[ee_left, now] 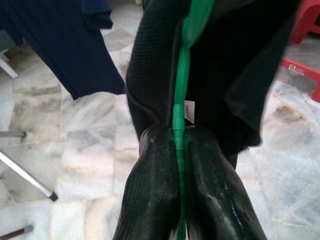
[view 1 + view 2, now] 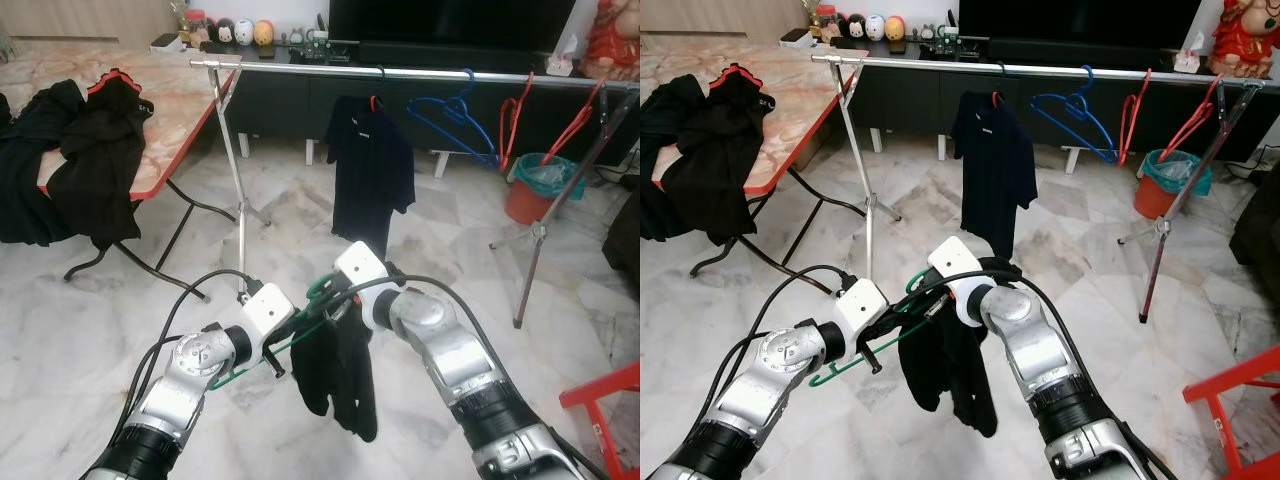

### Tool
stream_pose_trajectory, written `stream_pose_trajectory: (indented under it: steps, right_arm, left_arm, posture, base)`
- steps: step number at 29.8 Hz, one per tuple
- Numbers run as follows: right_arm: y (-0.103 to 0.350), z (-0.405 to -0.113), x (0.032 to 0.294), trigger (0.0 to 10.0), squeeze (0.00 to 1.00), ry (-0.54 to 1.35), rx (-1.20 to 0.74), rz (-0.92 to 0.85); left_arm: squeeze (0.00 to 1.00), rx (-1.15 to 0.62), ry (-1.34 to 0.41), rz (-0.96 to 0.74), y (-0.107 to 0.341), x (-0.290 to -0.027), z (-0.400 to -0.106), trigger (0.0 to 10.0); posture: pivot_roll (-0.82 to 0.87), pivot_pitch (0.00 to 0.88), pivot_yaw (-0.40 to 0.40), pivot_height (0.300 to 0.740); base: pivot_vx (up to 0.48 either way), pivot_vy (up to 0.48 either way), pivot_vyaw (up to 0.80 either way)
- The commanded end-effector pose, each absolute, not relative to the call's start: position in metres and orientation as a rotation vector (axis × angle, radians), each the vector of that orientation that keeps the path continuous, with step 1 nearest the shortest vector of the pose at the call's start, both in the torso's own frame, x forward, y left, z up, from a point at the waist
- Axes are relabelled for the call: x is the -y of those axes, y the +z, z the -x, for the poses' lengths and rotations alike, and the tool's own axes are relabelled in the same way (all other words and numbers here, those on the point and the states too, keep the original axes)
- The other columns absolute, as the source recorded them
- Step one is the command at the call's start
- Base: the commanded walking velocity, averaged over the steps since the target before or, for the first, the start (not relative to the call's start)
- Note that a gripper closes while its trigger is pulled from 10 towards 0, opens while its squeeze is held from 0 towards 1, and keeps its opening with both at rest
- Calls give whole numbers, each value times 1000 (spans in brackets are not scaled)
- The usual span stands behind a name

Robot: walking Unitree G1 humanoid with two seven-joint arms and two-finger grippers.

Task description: Hang hanger

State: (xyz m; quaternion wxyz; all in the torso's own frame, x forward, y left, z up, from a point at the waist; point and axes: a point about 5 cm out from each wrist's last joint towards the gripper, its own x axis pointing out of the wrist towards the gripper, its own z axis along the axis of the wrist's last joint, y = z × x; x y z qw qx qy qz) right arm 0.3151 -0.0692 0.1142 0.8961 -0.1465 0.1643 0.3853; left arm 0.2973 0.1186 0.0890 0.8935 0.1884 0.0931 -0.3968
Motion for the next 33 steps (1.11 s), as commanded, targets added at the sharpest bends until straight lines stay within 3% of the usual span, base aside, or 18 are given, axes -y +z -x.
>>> stream_pose_trajectory:
  steps: [1, 7, 8, 33]
  right_arm:
    - [120, -303, 46, 10000, 0, 926, -316, 277]
    - [110, -293, 49, 10000, 0, 946, -350, 312]
    - [109, -291, 51, 10000, 1000, 944, -354, 319]
    - [114, -280, 73, 10000, 1000, 964, -359, 374]
  left_arm:
    - [0, -135, -803, -401, 100, -116, -305, 10000]
    - [0, -116, -795, -394, 102, -113, -306, 10000]
    - [0, -115, -790, -395, 102, -113, -307, 10000]
    - [0, -29, -582, -394, 116, -125, -328, 10000]
  posture:
    - [20, 0, -37, 740]
    - [14, 0, -36, 740]
    - [12, 0, -36, 740]
    - [9, 0, -55, 740]
  base:
    - [0, 0, 0]
    - [0, 0, 0]
    - [0, 0, 0]
    - [0, 0, 0]
